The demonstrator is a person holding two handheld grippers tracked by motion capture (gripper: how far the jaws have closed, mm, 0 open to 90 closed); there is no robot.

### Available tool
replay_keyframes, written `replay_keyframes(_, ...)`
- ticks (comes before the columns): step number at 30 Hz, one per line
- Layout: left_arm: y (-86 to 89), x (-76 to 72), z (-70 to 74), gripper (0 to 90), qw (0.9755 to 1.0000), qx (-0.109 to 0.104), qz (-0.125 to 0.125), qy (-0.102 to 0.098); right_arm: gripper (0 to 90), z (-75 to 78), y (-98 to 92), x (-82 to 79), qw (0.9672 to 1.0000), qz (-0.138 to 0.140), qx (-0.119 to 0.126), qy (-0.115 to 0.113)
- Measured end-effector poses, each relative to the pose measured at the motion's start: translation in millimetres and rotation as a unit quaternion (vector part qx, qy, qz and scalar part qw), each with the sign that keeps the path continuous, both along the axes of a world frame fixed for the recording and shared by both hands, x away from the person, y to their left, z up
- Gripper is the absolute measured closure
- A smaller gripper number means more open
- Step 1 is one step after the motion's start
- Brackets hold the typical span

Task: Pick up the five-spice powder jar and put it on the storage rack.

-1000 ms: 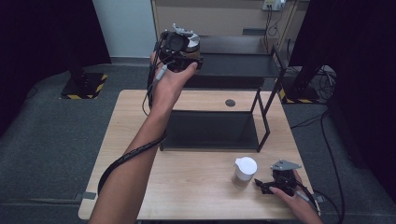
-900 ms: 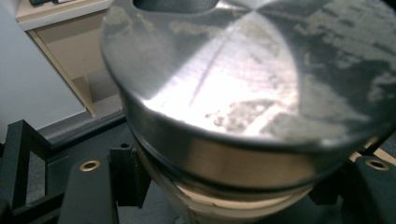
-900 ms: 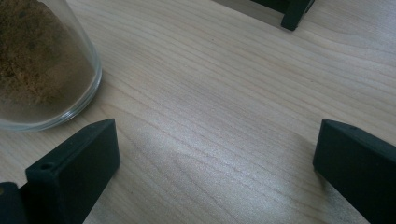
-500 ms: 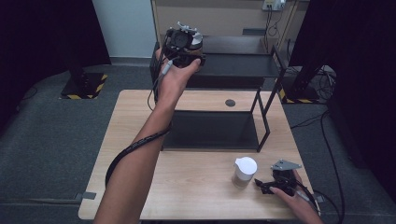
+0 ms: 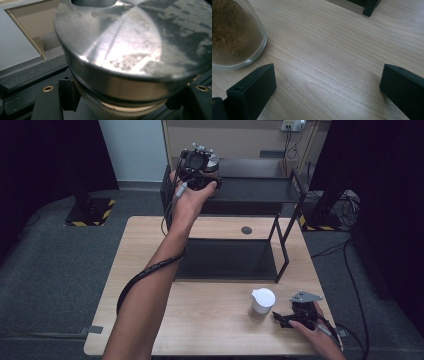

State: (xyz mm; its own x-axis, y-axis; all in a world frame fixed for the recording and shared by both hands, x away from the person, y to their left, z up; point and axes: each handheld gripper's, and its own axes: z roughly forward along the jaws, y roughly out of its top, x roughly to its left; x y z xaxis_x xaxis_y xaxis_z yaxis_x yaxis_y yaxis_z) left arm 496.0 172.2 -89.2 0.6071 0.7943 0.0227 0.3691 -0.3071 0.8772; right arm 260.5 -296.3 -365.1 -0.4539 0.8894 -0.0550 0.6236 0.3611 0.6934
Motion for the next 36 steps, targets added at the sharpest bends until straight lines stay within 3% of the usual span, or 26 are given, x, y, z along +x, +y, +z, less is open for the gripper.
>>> replay_keyframes(6, -2.3, 4.3, -0.4, 30.6, 1.0, 0.004, 0.003, 0.008, 1.4, 0.0, 0.0, 0.0, 1.0, 0.0, 0.0, 0.0)
replay_keyframes(13, -1.2, 7.8, -3.4, 30.5, 0.9999, -0.008, 0.005, 0.013, 1.5, 0.0, 0.0, 0.0, 1.0, 0.0, 0.0, 0.0)
replay_keyframes(17, 2.3, 9.4, -9.0, 30.4, 0.9995, -0.027, 0.006, 0.016, 1.5, 0.0, 0.0, 0.0, 1.0, 0.0, 0.0, 0.0)
replay_keyframes(24, 2.4, 9.1, -10.3, 30.2, 0.9994, -0.03, 0.007, 0.014, 1.5, 0.0, 0.1, 0.0, 1.0, 0.0, 0.0, 0.0)
replay_keyframes(30, 2.9, 0.3, -12.5, 14.0, 0.9995, -0.03, 0.015, 0.0, 1.5, -0.1, 0.0, 0.0, 1.0, 0.0, 0.0, 0.0)
replay_keyframes(36, 5.2, -15.3, -8.6, 6.6, 0.9993, -0.032, 0.017, -0.011, 1.4, -0.2, 0.2, -0.1, 1.0, 0.0, -0.001, -0.001)
